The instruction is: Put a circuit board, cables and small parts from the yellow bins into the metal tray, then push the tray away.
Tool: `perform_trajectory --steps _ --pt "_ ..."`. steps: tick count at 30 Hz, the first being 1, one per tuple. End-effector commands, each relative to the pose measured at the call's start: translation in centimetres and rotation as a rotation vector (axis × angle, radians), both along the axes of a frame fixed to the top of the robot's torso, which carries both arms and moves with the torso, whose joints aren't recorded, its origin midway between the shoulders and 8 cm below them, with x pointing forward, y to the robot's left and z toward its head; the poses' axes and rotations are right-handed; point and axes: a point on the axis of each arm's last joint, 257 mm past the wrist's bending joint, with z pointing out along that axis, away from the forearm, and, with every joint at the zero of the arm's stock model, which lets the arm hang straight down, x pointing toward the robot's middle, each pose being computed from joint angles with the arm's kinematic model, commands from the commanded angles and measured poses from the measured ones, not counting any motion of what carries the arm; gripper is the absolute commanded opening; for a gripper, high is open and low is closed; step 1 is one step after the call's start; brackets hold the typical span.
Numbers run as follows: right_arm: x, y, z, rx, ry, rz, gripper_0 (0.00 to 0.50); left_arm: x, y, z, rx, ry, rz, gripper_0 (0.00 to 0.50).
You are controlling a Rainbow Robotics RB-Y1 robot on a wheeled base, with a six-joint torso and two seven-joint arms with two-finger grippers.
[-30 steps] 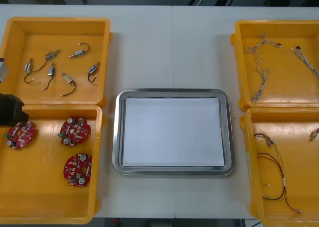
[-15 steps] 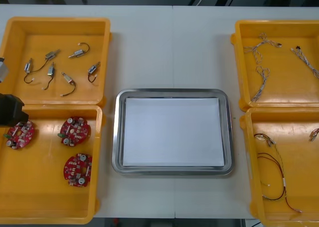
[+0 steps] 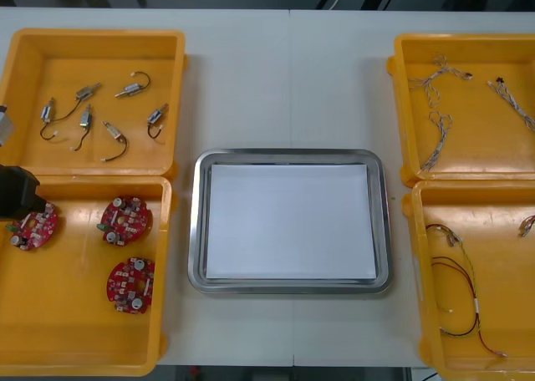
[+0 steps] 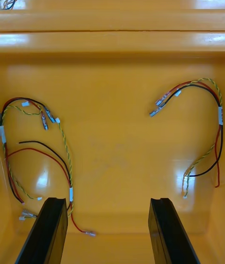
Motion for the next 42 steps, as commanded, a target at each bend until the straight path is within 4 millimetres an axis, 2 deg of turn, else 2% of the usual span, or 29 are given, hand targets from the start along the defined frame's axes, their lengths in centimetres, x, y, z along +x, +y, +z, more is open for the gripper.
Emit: perform_trajectory --steps 1,8,13,20,25,29,36,42 --pt "-1.3 0.1 0.0 -0.023 -0.018 0.011 0.500 -0.7 1.3 0.0 0.051 0.022 0.001 0.500" --pt "-2.4 1.8 -2.4 0.056 0.008 -0.007 0.500 -1.5 1.2 -0.3 0.054 0.039 -0.011 0.500" --pt "-3.2 3.1 -4.8 0.079 0.039 -0.005 0.500 -2.7 1.4 -1.0 0.072 0.055 -0.009 0.500" --pt "-3.9 3.8 -7.0 0.082 0.042 0.005 0.500 -3.8 0.4 -1.7 0.079 0.068 -0.037 0.500" --pt "-4.7 4.2 -8.9 0.083 0.045 0.008 0.500 -4.4 -1.3 -2.5 0.092 0.065 -0.021 0.500" --pt "-5.5 4.2 -10.2 0.095 0.035 -0.012 0.500 -5.0 -3.4 -3.5 0.068 0.053 0.001 0.500" --pt "-5.5 3.9 -11.5 0.040 0.022 -0.004 0.500 -5.1 -6.1 -5.0 0.035 0.015 0.023 0.500" --pt "-5.2 4.6 -12.6 0.015 0.009 -0.011 0.500 -4.6 -8.1 -6.2 -0.040 -0.018 0.034 0.500"
